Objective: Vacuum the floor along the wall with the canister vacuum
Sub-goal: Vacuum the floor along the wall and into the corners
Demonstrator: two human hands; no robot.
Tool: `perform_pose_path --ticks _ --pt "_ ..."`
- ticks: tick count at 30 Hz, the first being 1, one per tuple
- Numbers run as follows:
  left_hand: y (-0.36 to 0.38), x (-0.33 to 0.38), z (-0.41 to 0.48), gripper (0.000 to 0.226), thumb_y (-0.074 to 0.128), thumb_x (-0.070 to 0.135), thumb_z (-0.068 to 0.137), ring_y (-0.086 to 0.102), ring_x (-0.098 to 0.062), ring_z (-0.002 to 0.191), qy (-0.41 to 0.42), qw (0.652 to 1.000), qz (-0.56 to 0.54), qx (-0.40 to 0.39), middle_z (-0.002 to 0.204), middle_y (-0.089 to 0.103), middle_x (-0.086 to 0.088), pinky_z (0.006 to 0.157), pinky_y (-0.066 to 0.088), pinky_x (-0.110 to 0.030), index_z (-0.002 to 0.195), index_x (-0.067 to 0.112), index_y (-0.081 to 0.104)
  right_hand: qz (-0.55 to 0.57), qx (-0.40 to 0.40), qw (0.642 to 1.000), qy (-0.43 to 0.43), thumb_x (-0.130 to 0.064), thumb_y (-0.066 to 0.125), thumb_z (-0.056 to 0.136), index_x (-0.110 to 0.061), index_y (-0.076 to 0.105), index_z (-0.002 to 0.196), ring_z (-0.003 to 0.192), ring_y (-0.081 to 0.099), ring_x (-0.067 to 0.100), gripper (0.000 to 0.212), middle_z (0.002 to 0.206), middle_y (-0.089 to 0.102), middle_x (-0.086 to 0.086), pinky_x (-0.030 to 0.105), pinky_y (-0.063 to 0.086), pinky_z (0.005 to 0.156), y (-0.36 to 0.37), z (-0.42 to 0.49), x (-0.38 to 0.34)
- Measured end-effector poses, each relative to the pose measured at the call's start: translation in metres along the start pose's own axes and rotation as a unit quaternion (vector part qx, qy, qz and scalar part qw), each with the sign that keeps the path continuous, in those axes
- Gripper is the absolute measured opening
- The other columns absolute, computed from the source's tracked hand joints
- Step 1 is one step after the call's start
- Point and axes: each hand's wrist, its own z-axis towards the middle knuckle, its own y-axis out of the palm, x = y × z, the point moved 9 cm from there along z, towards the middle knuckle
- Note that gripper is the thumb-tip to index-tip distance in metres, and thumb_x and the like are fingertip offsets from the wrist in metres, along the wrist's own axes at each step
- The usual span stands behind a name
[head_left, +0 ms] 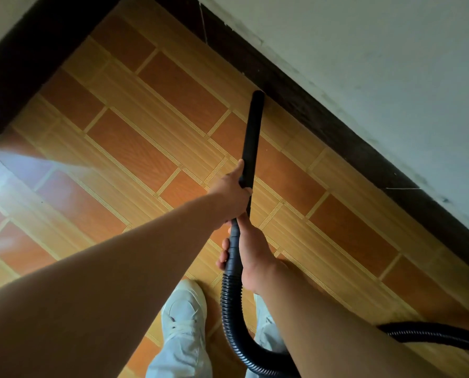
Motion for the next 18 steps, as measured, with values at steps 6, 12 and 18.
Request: perform_pose_path --ticks 6,12,18 --pt "0.018 -0.006 -0.009 0.069 0.05 0.019 0.104 0.057 -0.015 0.056 0.011 0.999 0.03 -0.034 0.09 0.061 0.0 0.037 0.042 -0.021 0.159 0.041 0.015 0.042 0.017 0.999 -0.001 -0.055 0.053 0.101 -0.019 0.065 0.097 0.048 0.044 0.016 0.038 0.059 0.046 0.0 0.028 0.042 0.053 -0.006 -0.006 0.024" --pt "0.037 -0.008 -0.026 0.069 0.049 0.018 0.104 0.067 -0.029 0.074 0.022 0.997 0.044 -0.054 0.109 0.065 -0.007 0.048 0.05 -0.029 0.159 0.04 0.014 0.064 0.027 0.998 -0.009 -0.052 0.055 0.099 -0.019 0.067 0.096 0.047 0.043 0.017 0.035 0.059 0.047 0.0 0.027 0.042 0.052 -0.018 -0.018 0.041" --pt "0.049 -0.035 -0.039 0.059 0.053 0.024 0.102 0.069 -0.035 0.082 0.003 1.0 0.001 -0.025 0.11 0.067 -0.015 0.059 0.055 -0.036 0.156 0.027 0.029 0.047 0.02 0.999 -0.017 -0.058 0.06 0.096 -0.018 0.06 0.084 0.047 0.044 0.019 0.041 0.06 0.049 0.003 0.029 0.043 0.053 -0.028 -0.028 0.058"
